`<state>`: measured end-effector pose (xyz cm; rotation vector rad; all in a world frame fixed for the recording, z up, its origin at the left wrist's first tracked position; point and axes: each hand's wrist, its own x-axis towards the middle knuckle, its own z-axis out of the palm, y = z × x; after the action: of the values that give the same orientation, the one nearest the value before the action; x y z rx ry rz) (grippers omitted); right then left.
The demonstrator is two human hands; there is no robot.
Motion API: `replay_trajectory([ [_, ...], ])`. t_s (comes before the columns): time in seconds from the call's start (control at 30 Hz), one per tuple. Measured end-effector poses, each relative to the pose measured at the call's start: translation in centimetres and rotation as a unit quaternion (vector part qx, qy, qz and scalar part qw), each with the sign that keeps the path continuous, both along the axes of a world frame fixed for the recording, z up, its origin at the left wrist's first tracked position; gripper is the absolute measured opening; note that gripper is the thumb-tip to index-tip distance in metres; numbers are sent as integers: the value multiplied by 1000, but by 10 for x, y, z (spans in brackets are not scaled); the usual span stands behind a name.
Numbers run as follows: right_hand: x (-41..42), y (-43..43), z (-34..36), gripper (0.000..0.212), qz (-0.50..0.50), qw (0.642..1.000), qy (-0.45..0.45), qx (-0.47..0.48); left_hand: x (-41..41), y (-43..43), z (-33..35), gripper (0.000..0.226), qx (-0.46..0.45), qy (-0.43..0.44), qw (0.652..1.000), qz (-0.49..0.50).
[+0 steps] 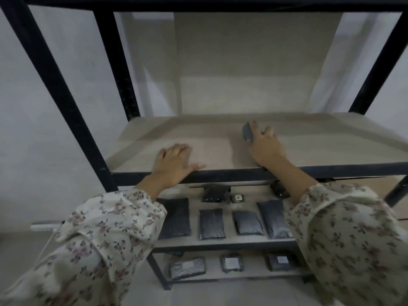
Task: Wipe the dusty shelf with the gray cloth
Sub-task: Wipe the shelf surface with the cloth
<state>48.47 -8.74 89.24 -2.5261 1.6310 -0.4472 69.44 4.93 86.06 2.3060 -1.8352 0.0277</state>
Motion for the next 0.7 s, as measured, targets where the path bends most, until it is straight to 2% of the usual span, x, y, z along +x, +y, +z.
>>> replay_trajectory([
  [0.07, 5, 0, -13, 53, -23, 998, 61, -9, 5, 0, -6, 93, 17, -11, 1000, -16],
  [0.2, 28, 8, -13, 48, 9, 999, 34, -2, 17, 1, -11, 108, 42, -38, 997, -47],
  [0.5, 68, 55, -13, 52, 211, 977, 15, -21, 13, -2, -12, 114, 12, -34, 998, -50],
  [0.7, 36, 69, -10, 51, 375, 923, -52, 64, 6, 12, -14, 110, -13, -4, 1000, -28],
])
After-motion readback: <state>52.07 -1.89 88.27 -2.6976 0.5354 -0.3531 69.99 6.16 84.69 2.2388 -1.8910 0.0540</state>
